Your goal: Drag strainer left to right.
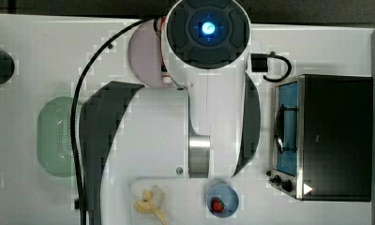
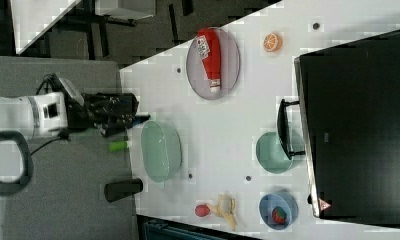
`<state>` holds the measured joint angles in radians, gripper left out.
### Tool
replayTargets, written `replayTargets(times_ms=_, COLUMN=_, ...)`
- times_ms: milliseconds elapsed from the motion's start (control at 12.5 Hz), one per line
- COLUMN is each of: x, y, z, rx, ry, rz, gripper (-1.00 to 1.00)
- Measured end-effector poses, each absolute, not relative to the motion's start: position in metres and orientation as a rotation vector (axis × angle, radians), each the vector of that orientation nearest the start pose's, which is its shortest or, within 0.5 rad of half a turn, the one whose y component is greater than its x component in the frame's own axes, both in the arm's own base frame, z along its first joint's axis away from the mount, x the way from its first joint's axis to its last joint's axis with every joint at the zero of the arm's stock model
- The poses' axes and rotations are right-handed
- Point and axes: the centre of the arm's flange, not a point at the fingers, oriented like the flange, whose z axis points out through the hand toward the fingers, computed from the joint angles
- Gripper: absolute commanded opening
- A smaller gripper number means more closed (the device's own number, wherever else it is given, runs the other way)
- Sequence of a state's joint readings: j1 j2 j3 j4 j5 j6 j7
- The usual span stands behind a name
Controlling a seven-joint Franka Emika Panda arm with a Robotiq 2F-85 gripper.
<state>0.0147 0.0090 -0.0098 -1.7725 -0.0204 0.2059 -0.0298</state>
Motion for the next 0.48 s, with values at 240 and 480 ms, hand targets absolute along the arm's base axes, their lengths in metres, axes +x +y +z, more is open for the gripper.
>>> replayTargets(times_ms=240, x=0.452, y=-0.002, z=0.549, rx=-2.897, ry=1.344, rz=0.226, gripper=0.99)
replayTargets(times_ms=480, x=0.42, y=0.016, z=0.624, rx=-2.809, ry=1.333, rz=-0.074, gripper=1.0)
